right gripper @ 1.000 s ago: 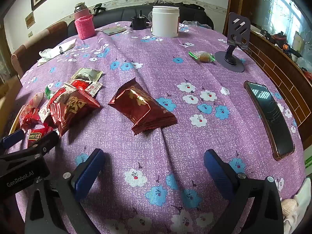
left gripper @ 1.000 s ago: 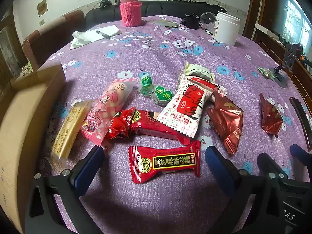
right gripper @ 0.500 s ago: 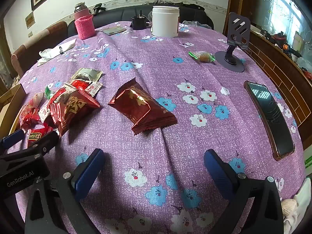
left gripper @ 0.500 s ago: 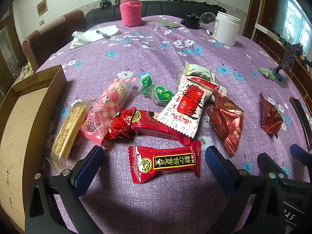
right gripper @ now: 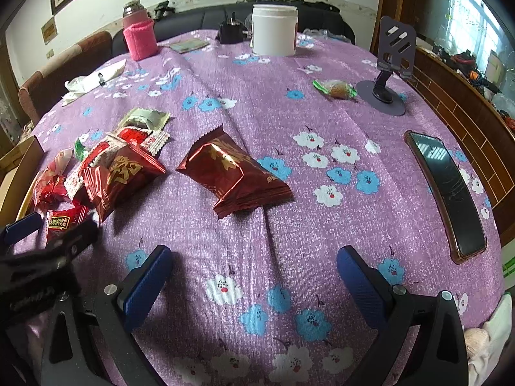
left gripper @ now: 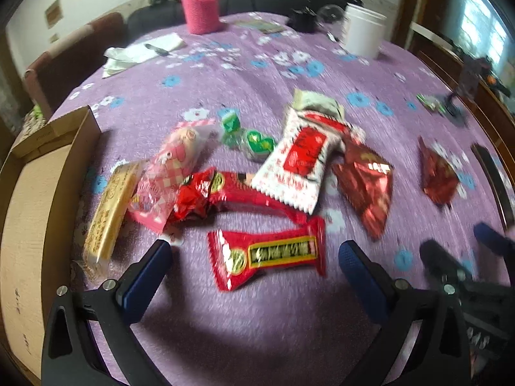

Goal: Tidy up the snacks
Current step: 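Move the left tool toward the red snack packet with black label, then grasp the red packet with the left tool while the right tool grasps a brown-red wrapped candy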

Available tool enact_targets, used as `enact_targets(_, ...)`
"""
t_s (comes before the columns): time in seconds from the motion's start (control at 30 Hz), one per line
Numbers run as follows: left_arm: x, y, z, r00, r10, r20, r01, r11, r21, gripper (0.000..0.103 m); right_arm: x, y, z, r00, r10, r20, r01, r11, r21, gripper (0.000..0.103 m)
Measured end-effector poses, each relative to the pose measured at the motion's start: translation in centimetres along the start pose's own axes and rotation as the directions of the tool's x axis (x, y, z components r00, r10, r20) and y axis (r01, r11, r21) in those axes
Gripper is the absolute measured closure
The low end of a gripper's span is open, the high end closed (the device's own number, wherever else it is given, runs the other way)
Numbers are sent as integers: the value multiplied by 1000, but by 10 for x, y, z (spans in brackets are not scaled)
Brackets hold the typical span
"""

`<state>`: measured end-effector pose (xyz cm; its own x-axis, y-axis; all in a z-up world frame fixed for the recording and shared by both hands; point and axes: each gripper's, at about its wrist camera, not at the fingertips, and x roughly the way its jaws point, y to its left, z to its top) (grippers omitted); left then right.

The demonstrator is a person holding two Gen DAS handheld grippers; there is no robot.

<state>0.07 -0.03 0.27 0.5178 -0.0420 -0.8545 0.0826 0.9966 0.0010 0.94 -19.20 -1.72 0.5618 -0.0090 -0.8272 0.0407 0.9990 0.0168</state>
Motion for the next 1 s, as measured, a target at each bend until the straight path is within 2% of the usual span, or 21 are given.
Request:
enact_targets(0.03, -2, 2, -4, 1000, -17, -17, 17, 1000, 9, 0, -1, 0, -1, 1000, 0, -6, 0, 1000, -1, 1)
enact_targets(0.07, -8, 7, -7, 999, -47, -25, 47, 999, 6, 5, -2, 0, -1, 1000, -1, -7, 1, 1000, -3, 1)
enact_targets(0.1, -15, 12, -11, 996, -91, -21, 91, 996, -10, 10, -2, 0, -2, 1000, -2, -5, 2, 1000, -3, 1)
enact_targets(0.13, -23, 18, -14, 991, -134, -14, 133, 991, -26, 21, -3, 0, -3, 1000, -3, -4, 3, 1000, -2, 1)
enact_targets(0.17, -32, 25, -17, 985, -172, -3, 172, 984, -42, 24, -4, 0, -4, 1000, -6, -1, 6, 1000, -1, 1)
enact_targets(0.27, -59, 60, -25, 954, -290, 76, 298, 947, -118, 24, -8, 0, -7, 1000, -9, -16, 10, 1000, 3, 1)
enact_targets(0.33, -69, 91, -33, 934, -347, 88, 357, 913, -198, 24, -14, -4, -9, 1000, -12, -19, 13, 1000, 16, 1)
enact_targets(0.4, -79, 113, -37, 930, -357, 91, 368, 906, -209, 24, -31, -8, -8, 999, 8, 38, -9, 1000, 20, 1)
enact_targets(0.5, -95, 138, -39, 929, -340, 146, 365, 907, -212, 25, -55, -5, 3, 991, 21, 130, -18, 999, -28, 1)
enact_targets(0.53, -95, 140, -36, 924, -351, 151, 376, 903, -207, 27, -59, -4, 9, 988, 25, 152, -18, 999, -48, 1)
enact_targets(0.6, -96, 135, -34, 912, -379, 155, 402, 901, -165, 38, -56, 1, 20, 987, 27, 161, -11, 995, -98, 2)
enact_targets(0.67, -91, 120, -31, 904, -408, 125, 421, 900, -109, 50, -44, 7, 30, 988, 55, 144, -35, 989, -140, 11)
enact_targets(0.73, -84, 96, -28, 903, -423, 73, 427, 903, -43, 55, -28, 11, 37, 990, 75, 118, -55, 986, -159, 17)
enact_targets(0.8, -82, 74, -26, 911, -410, 47, 408, 912, 35, 55, -10, 17, 41, 992, 77, 102, -59, 984, -170, 26)
enact_targets(0.83, -80, 62, -24, 918, -396, 36, 392, 916, 82, 55, -1, 18, 44, 993, 78, 94, -61, 984, -168, 36)
enact_targets(0.87, -77, 51, -22, 925, -379, 30, 373, 919, 125, 55, 3, 18, 44, 992, 94, 84, -79, 984, -162, 54)
enact_targets(0.93, -68, 33, -17, 936, -352, 16, 342, 919, 198, 55, 9, 13, 46, 990, 121, 74, -110, 985, -134, 65)
enact_targets(1.0, -54, 20, -10, 940, -342, -7, 334, 910, 246, 54, 8, 8, 44, 985, 148, 85, -138, 985, -107, 66)
